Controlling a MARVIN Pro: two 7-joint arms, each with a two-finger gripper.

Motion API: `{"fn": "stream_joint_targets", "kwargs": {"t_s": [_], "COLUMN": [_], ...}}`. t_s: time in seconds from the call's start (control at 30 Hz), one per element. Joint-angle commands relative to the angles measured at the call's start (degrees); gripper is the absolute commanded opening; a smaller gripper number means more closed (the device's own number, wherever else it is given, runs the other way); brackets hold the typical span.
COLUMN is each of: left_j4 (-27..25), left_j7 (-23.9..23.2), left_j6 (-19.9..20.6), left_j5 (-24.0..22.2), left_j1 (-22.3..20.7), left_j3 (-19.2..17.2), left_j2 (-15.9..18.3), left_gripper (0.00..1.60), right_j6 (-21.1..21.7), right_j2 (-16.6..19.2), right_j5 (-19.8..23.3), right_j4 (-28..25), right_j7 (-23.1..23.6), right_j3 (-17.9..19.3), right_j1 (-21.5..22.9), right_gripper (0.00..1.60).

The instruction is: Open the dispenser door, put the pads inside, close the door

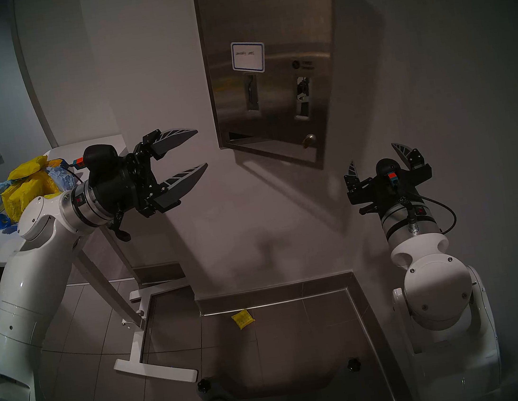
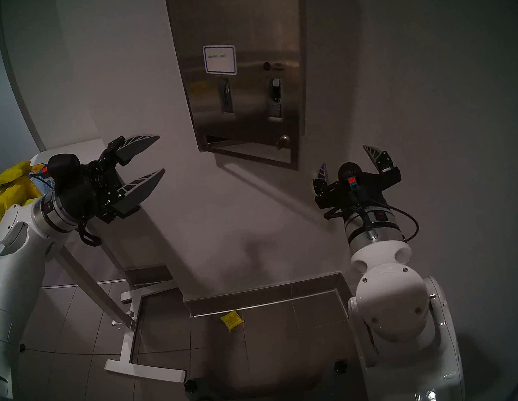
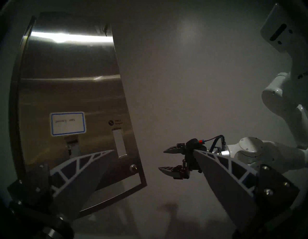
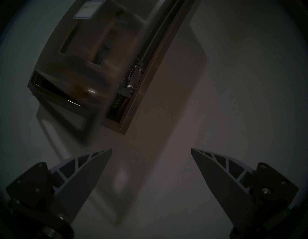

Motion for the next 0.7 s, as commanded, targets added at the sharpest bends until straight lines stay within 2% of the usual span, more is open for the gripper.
{"fn": "stream_joint_targets", "kwargs": {"t_s": [0.0, 0.27, 0.43, 0.47, 0.5, 0.53, 0.67], "left_j4": [-1.89, -3.52, -3.08, -3.26, -2.76, -2.62, -1.28], "left_j7": [6.83, 17.39, 21.63, 24.82, 23.25, 25.36, 29.27], "left_j6": [-3.73, -7.73, -10.07, -10.76, -11.13, -11.51, -12.63], "left_j5": [2.80, 8.36, 11.31, 12.46, 12.82, 13.71, 16.49], "left_j1": [4.64, 10.72, 12.90, 13.60, 13.62, 14.16, 15.40], "left_j3": [-0.31, 4.24, 6.55, 6.99, 7.42, 7.56, 8.44], "left_j2": [-6.45, -13.31, -15.71, -17.28, -16.37, -18.14, -20.39], "left_gripper": [1.60, 1.60, 1.60, 1.60, 1.60, 1.60, 1.60], "right_j6": [-0.54, -0.49, -0.47, -0.47, -0.47, -0.47, -0.47], "right_j2": [-0.09, -0.05, -0.03, -0.02, -0.02, -0.02, 0.00], "right_j5": [0.03, 0.01, 0.00, 0.00, 0.00, 0.00, -0.01], "right_j4": [-1.75, -1.55, -1.46, -1.46, -1.43, -1.42, -1.34], "right_j7": [-0.38, -0.36, -0.35, -0.36, -0.35, -0.35, -0.35], "right_j3": [0.11, 0.09, 0.08, 0.09, 0.08, 0.08, 0.08], "right_j1": [0.78, 0.82, 0.83, 0.83, 0.83, 0.83, 0.85], "right_gripper": [1.60, 1.60, 1.60, 1.60, 1.60, 1.60, 1.60]}}
